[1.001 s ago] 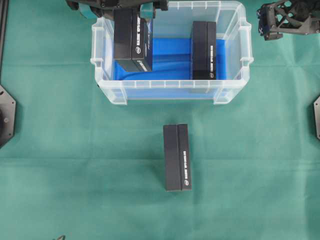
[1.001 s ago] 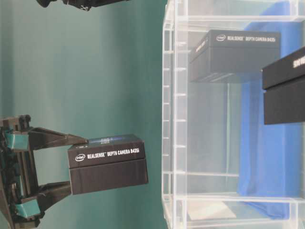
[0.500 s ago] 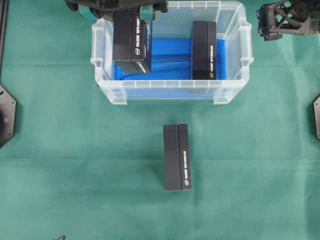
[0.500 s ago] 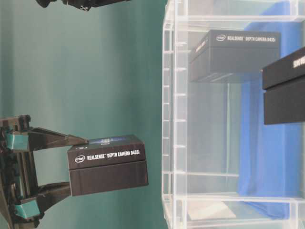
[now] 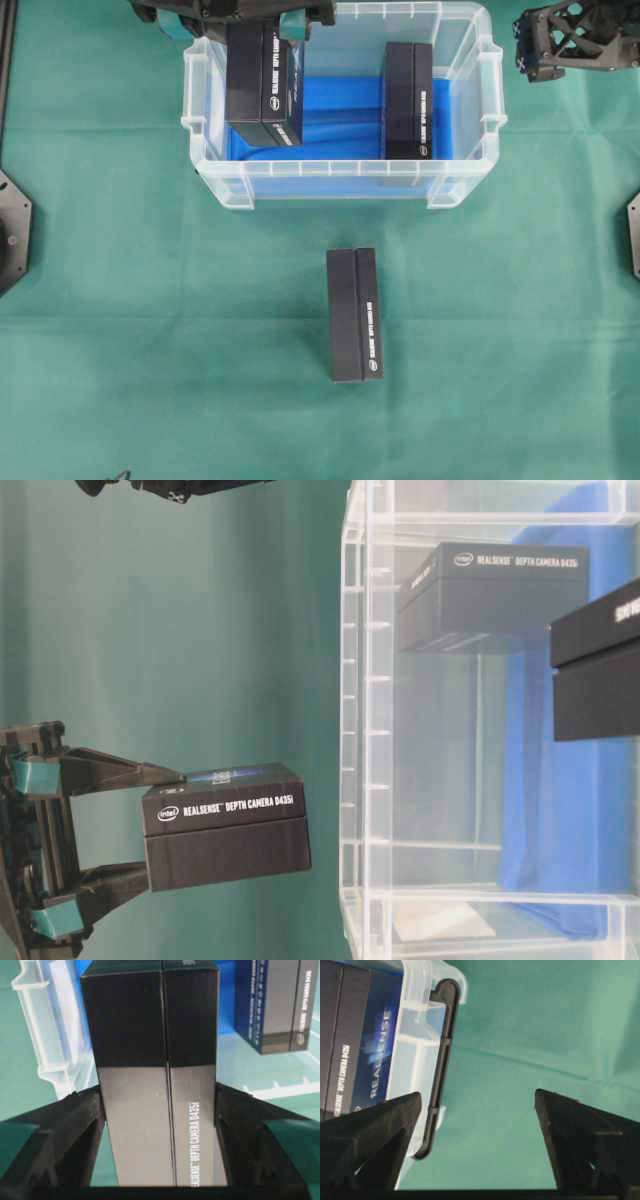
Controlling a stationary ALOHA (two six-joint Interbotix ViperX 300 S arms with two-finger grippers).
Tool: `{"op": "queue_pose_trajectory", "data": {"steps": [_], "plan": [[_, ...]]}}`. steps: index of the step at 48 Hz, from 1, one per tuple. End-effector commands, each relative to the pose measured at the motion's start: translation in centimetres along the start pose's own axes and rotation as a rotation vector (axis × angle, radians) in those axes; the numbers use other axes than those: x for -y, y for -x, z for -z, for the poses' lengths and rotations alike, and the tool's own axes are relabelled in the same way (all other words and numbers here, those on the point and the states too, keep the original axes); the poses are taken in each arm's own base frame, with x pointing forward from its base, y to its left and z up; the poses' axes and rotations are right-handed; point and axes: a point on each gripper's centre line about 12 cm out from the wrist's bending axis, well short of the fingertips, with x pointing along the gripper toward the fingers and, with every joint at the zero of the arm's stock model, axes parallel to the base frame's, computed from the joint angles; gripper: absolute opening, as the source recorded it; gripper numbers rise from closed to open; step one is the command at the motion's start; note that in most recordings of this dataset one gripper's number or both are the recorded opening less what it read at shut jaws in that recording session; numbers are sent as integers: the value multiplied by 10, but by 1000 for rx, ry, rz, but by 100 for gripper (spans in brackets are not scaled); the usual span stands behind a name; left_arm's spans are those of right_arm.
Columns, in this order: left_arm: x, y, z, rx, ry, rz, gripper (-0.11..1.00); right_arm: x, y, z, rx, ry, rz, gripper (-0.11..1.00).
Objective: Take out the box from the case.
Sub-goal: 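Lift the gripped box pair up out of the case with left gripper, then carry the box pair forward and lower it left of the first pair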
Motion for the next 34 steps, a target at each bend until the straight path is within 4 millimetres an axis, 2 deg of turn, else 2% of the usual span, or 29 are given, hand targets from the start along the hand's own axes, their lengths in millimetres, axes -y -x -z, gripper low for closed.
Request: {"op": "queue_pose_trajectory", "data": {"steps": [1,18,34], "plan": [[-4,26,-1,25,6,59,61,-2,6,-2,13,-1,-21,92],[-4,25,6,18,-1,54,61,-2,6,-2,13,-1,-21,92],[-1,27,45,-7,-17,49,61,-2,6,-2,13,2,-22,92]]}}
